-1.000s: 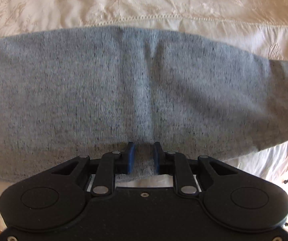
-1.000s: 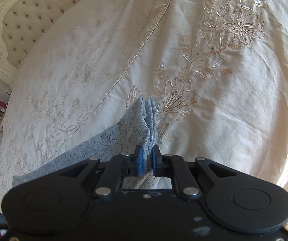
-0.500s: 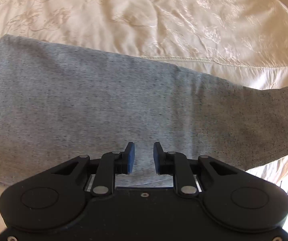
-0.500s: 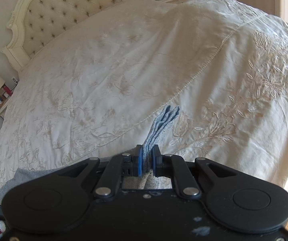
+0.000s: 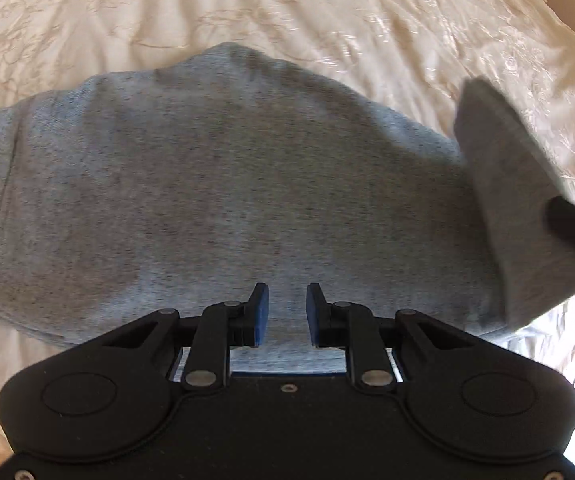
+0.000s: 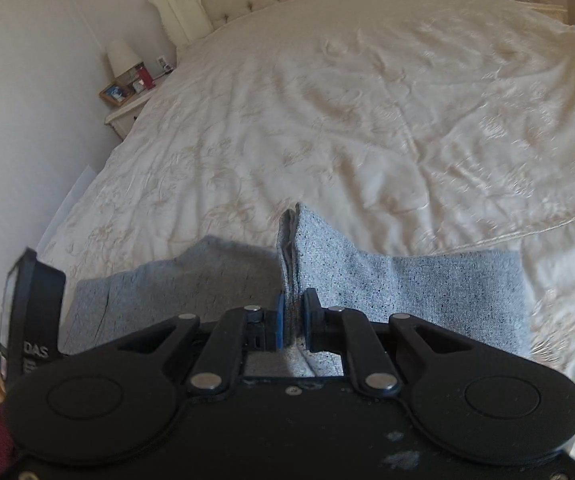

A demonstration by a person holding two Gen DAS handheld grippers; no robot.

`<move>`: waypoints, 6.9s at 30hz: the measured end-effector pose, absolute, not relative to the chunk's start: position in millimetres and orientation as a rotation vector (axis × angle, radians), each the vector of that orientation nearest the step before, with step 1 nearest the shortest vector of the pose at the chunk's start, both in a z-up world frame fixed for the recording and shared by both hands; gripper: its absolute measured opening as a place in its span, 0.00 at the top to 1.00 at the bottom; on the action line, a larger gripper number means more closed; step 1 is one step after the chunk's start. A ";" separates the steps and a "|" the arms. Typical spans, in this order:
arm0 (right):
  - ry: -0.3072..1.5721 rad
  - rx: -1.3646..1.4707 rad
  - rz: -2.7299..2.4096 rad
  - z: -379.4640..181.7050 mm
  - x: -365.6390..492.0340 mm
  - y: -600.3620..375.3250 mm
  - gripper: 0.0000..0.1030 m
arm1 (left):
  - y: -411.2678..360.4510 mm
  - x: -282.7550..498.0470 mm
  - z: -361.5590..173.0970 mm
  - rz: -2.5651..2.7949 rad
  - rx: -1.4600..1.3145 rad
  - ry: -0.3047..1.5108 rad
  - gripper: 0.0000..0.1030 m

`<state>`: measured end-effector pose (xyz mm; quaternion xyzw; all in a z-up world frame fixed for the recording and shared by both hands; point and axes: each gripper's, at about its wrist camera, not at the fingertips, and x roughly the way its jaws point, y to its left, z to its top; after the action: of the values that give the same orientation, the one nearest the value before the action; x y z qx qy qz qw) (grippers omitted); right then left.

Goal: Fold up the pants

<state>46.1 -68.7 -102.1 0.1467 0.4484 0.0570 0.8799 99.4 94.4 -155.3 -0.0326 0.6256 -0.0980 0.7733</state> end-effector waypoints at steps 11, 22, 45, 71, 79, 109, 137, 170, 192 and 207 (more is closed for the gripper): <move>0.938 0.293 0.199 -111.6 31.2 -18.1 0.78 | 136.4 115.5 -140.3 -0.243 -0.087 1.314 0.74; 1.072 0.442 -0.269 -160.5 8.6 -164.3 0.94 | 59.4 108.7 -146.5 -0.428 -0.015 1.311 0.74; 1.163 0.267 -0.175 -198.7 74.7 -213.7 0.87 | 113.0 52.3 -158.9 -0.026 -0.118 1.356 0.65; 1.075 0.260 -0.170 -137.1 27.8 -115.1 0.86 | 307.5 74.6 -136.8 0.187 -0.239 1.230 0.62; 1.067 0.282 -0.124 -122.3 22.6 -17.9 0.86 | 357.0 94.1 -147.9 0.061 -0.229 1.233 0.51; 1.117 0.258 -0.144 -123.1 12.2 77.0 0.85 | 401.3 140.5 -203.1 -0.205 -0.280 1.331 0.43; 1.141 0.252 -0.140 -127.2 20.2 81.9 0.85 | 411.5 102.2 -215.0 -0.162 -0.636 1.224 0.21; 1.326 0.203 -0.058 -194.4 36.5 83.5 0.91 | 396.2 121.1 -178.8 -0.247 -0.538 1.217 0.50; 1.331 0.190 -0.068 -195.3 41.3 93.5 0.90 | 383.5 119.3 -109.0 -0.317 -0.267 1.062 0.39; 1.339 0.176 -0.063 -193.2 44.6 100.8 0.90 | 397.2 164.2 -185.1 -0.300 -0.282 1.304 0.33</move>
<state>44.6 100.8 -193.2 0.0815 0.6198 -0.0290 0.7799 164.2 397.2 -185.1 -0.1302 0.6026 -0.1386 0.7751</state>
